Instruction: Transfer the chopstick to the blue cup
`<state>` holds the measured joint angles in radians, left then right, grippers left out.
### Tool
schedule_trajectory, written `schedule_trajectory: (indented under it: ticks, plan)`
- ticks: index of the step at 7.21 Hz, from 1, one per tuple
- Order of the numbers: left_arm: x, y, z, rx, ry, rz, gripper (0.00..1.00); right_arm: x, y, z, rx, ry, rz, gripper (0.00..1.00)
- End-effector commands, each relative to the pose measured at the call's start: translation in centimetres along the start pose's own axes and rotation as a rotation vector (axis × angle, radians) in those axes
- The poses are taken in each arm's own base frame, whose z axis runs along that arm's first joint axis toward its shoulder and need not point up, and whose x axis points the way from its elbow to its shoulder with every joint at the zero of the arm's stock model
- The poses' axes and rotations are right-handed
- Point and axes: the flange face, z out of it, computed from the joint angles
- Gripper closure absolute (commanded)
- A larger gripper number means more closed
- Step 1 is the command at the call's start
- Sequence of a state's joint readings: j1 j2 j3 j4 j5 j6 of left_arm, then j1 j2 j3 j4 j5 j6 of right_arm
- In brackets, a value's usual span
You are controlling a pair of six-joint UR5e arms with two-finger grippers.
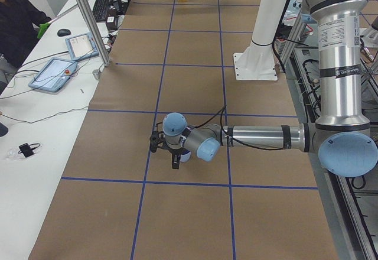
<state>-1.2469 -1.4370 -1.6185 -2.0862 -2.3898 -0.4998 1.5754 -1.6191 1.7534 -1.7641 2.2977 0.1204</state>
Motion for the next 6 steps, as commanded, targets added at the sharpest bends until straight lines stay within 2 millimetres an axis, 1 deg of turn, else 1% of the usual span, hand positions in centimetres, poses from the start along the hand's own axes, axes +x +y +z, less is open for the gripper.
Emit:
schedule_trajectory:
  ticks: [1,2,4,5,6]
  plan:
    - [0.72,0.30,1.15,-0.024,0.002,0.019,0.03,0.04,0.03,0.03,0.000,0.001,-0.002,0.00]
    - [0.94,0.46,1.67,-0.035,0.001,0.026,0.20,0.04,0.03,0.03,0.000,0.001,-0.002,0.00]
    - [0.93,0.45,1.67,-0.034,0.000,0.024,0.84,0.04,0.09,0.03,-0.001,0.000,-0.002,0.00]
    - [1.00,0.39,1.66,-0.035,0.001,0.021,1.00,0.09,0.15,0.09,-0.002,0.000,-0.001,0.00]
    - [1.32,0.18,1.53,-0.034,0.005,0.014,1.00,0.09,0.15,0.09,-0.002,0.000,-0.001,0.00]
